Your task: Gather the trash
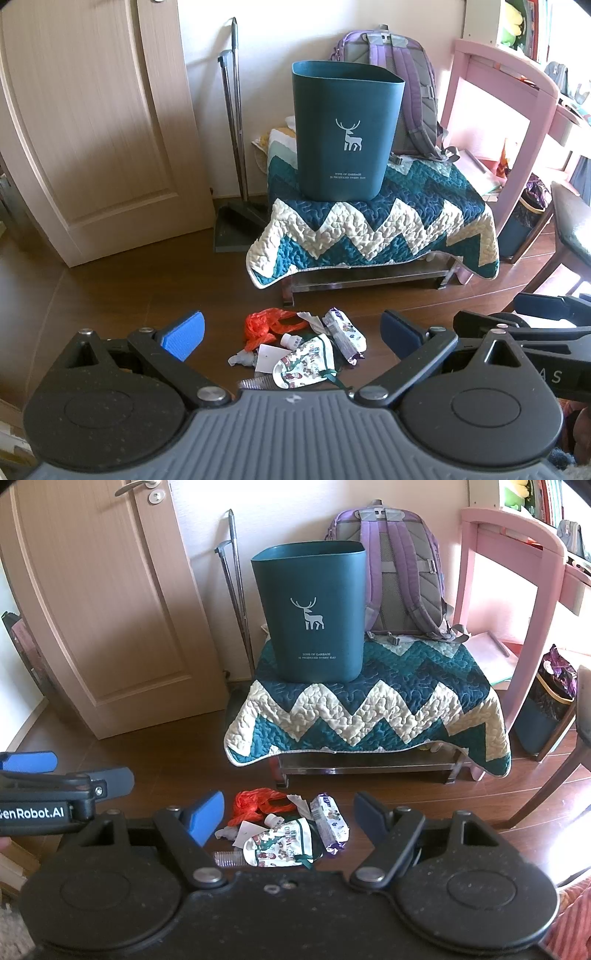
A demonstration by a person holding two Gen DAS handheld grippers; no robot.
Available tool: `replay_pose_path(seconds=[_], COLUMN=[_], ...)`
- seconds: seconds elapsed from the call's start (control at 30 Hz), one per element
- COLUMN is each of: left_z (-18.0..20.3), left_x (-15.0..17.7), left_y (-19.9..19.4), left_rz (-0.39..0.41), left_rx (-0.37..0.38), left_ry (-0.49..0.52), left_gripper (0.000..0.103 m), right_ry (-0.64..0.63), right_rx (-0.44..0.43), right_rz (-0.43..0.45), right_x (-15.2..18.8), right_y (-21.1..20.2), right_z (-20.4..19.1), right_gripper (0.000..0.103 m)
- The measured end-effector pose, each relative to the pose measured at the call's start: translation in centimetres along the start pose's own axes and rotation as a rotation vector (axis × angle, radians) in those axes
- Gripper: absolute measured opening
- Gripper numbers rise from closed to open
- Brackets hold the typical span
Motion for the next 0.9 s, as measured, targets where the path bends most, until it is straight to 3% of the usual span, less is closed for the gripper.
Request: replay_pose_path(seconds=[0.9], left_z=[0.23], left_x=[-0.01], left_y=[-0.09], left_rz=[0.000], left_rx=[-0.002], left_ry=[0.000], left_gripper=[0.102], right_ry=[-0.001], right_rx=[-0.004], right_rz=[-0.004], right_x=[0.07], right_y=[0.16], right_z=[0.01], right_gripper=[0.077])
Point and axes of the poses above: each gripper's, at about its wrist camera, not at the fingertips, and y roughly the way its jaws point, z to its right, x to its underside, the point moved 9 cm from there along y, roughly the way its jaws point
